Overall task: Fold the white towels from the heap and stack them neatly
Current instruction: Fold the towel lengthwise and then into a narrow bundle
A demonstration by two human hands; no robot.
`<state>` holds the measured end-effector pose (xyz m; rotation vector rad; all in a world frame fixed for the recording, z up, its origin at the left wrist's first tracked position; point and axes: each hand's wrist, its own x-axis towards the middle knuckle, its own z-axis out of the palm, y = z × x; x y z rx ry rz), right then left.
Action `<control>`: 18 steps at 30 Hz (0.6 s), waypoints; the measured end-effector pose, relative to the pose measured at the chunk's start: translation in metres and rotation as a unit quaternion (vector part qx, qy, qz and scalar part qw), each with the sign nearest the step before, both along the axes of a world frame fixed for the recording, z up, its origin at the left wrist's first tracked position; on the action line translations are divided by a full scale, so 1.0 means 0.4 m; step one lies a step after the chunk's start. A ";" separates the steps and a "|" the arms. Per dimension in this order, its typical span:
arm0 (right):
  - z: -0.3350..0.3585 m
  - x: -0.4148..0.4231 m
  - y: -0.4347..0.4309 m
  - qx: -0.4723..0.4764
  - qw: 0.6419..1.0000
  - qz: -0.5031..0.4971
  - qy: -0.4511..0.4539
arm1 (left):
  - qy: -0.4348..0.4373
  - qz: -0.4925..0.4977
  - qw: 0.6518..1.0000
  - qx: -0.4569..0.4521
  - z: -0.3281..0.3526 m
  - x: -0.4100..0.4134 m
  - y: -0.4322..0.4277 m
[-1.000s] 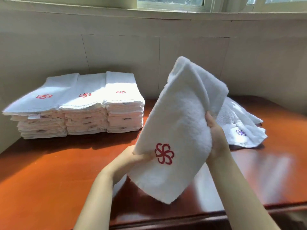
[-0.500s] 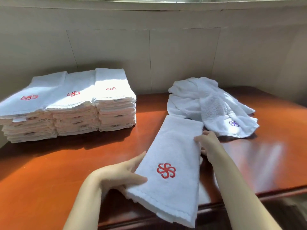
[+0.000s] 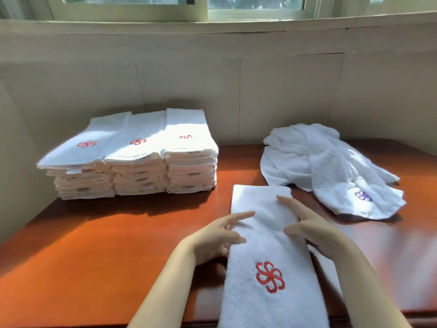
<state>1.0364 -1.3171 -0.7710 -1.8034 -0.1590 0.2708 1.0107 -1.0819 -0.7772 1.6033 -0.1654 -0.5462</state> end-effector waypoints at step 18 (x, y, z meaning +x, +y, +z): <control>0.339 0.119 0.545 0.129 0.963 0.111 -0.209 | -0.216 0.215 0.952 0.006 0.363 -0.075 0.483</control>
